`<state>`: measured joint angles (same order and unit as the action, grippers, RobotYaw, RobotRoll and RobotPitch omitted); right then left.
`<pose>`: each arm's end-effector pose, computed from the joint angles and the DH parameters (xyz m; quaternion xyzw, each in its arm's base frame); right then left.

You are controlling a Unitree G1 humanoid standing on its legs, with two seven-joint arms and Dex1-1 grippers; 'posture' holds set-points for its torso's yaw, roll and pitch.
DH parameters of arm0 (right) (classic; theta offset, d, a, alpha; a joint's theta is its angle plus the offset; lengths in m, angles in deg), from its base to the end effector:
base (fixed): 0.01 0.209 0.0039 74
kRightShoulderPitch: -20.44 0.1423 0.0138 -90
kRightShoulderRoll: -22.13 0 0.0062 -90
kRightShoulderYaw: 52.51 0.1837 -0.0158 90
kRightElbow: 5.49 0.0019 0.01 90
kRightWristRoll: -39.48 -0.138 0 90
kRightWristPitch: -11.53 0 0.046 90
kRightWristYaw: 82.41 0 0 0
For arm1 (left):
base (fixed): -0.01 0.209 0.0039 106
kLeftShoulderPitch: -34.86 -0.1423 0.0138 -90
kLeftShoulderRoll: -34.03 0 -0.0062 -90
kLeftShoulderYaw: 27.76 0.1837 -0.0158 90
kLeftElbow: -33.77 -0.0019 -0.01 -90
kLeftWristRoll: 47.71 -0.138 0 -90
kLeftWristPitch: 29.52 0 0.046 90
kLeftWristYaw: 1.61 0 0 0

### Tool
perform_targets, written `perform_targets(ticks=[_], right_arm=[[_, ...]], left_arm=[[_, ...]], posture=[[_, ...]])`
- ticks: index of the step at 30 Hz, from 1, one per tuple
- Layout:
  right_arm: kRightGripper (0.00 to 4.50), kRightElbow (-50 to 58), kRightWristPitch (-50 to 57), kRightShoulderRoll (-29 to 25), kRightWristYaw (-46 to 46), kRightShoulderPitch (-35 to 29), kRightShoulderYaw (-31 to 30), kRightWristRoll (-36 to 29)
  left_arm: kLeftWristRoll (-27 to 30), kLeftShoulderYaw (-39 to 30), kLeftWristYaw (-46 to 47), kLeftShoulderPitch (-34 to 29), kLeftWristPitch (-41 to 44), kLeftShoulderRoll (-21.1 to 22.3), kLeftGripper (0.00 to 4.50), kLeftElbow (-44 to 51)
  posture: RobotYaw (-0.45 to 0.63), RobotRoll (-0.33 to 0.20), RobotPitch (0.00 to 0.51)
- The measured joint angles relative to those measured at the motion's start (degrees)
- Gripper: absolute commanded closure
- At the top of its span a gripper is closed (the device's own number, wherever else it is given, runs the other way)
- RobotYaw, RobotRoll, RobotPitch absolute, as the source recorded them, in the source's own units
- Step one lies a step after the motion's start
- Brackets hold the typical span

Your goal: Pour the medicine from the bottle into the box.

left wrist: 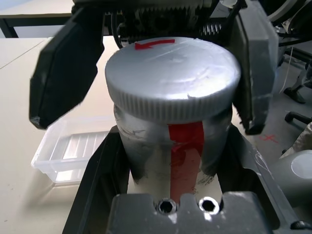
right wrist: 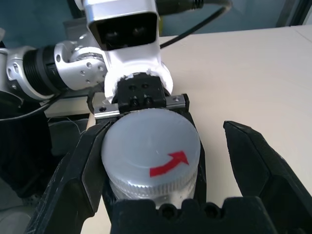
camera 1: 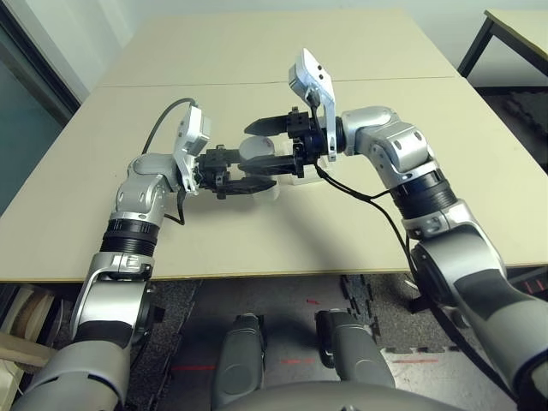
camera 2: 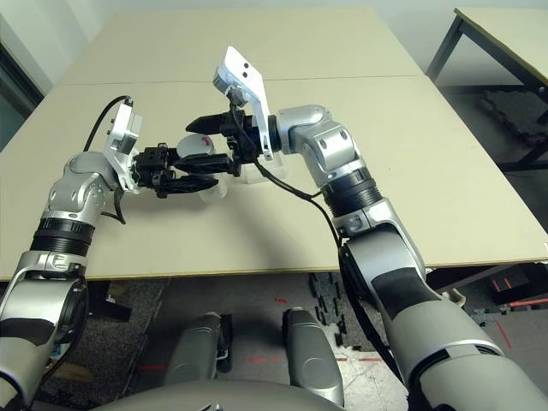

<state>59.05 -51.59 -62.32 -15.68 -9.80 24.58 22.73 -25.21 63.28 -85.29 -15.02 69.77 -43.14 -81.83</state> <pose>0.3406 -0.0801 0.2199 -0.0802 0.0213 0.6903 0.7187 0.3202 0.2272 0.1644 0.0675 -0.0127 -0.6562 0.7514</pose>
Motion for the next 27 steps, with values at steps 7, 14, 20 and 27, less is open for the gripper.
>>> perform_targets(ticks=[7,14,20,27], right_arm=[[0.0,-1.8,-1.3,-0.6,0.5,0.6,0.1,0.0],[0.0,-1.4,-0.9,-4.7,2.1,0.6,0.3,-1.4],[0.0,-1.3,0.9,-10.6,1.0,-0.3,4.4,-1.8],[0.0,-1.2,1.9,-15.4,1.0,-2.7,5.0,-1.6]], left_arm=[[0.0,-0.1,0.8,0.0,0.4,0.1,1.84,0.0],[0.0,-0.6,2.0,0.0,0.7,0.3,1.84,-0.2],[0.0,-0.7,0.7,0.0,0.6,0.5,1.84,-0.1],[0.0,-0.4,0.0,0.1,0.2,0.3,1.84,-0.2]], posture=[[-0.05,0.0,0.109],[-0.07,0.0,0.11],[-0.07,0.0,0.106],[-0.09,0.0,0.097]])
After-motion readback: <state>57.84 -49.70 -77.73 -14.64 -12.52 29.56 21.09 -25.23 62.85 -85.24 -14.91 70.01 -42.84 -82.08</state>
